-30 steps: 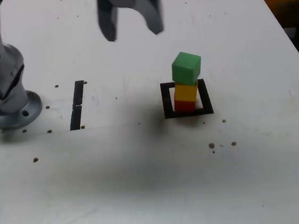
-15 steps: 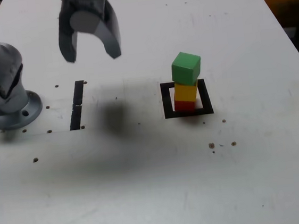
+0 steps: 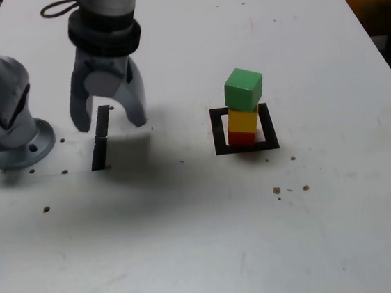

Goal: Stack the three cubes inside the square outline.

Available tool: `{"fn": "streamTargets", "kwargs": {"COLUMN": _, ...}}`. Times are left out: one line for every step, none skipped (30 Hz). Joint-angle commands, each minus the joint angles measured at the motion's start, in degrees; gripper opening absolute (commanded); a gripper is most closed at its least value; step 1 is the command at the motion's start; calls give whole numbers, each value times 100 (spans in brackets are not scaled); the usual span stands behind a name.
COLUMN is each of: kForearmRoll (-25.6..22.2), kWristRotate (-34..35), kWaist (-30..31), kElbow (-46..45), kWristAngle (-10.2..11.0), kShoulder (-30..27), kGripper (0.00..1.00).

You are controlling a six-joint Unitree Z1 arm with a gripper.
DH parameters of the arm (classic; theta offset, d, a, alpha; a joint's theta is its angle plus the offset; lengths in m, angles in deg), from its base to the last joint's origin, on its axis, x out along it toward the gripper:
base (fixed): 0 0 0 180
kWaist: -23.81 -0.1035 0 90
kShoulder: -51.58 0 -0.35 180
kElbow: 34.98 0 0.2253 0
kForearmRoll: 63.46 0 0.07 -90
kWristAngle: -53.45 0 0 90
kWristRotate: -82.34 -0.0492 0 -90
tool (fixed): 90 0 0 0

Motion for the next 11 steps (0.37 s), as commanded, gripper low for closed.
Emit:
{"fn": "streamTargets", "kwargs": {"kForearmRoll": 77, "kWristRotate": -17, "kWaist": -9, "kElbow": -91, "kWristAngle": -43, "kShoulder": -6, "kGripper": 69}}
{"fn": "streamTargets", "kwargs": {"kForearmRoll": 116, "kWristRotate": -26, "kWaist": -9, "kElbow": -130, "kWristAngle": -73, "kShoulder": -7, "kGripper": 69}}
{"fn": "streamTargets", "kwargs": {"kForearmRoll": 148, "kWristRotate": -38, "kWaist": -9, "kElbow": -159, "kWristAngle": -102, "kShoulder": -9, "kGripper": 69}}
{"fn": "streamTargets", "kwargs": {"kForearmRoll": 175, "kWristRotate": -55, "kWaist": -9, "kElbow": -180, "kWristAngle": -131, "kShoulder": -10, "kGripper": 69}}
{"fn": "streamTargets", "kwargs": {"kForearmRoll": 197, "kWristRotate": -74, "kWaist": -9, "kElbow": -194, "kWristAngle": -160, "kShoulder": -10, "kGripper": 69}}
{"fn": "streamTargets", "kwargs": {"kForearmRoll": 215, "kWristRotate": -96, "kWaist": -9, "kElbow": -205, "kWristAngle": -188, "kShoulder": -10, "kGripper": 69}}
{"fn": "streamTargets", "kwargs": {"kForearmRoll": 239, "kWristRotate": -128, "kWaist": -9, "kElbow": -215, "kWristAngle": -223, "kShoulder": -9, "kGripper": 69}}
{"fn": "streamTargets", "kwargs": {"kForearmRoll": 250, "kWristRotate": -146, "kWaist": -9, "kElbow": -219, "kWristAngle": -236, "kShoulder": -6, "kGripper": 69}}
{"fn": "streamTargets", "kwargs": {"kForearmRoll": 263, "kWristRotate": -158, "kWaist": -9, "kElbow": -224, "kWristAngle": -243, "kShoulder": -4, "kGripper": 69}}
{"fn": "streamTargets", "kwargs": {"kForearmRoll": 277, "kWristRotate": -168, "kWaist": -9, "kElbow": -231, "kWristAngle": -248, "kShoulder": -1, "kGripper": 69}}
{"fn": "streamTargets", "kwargs": {"kForearmRoll": 290, "kWristRotate": -174, "kWaist": -9, "kElbow": -241, "kWristAngle": -251, "kShoulder": 2, "kGripper": 69}}
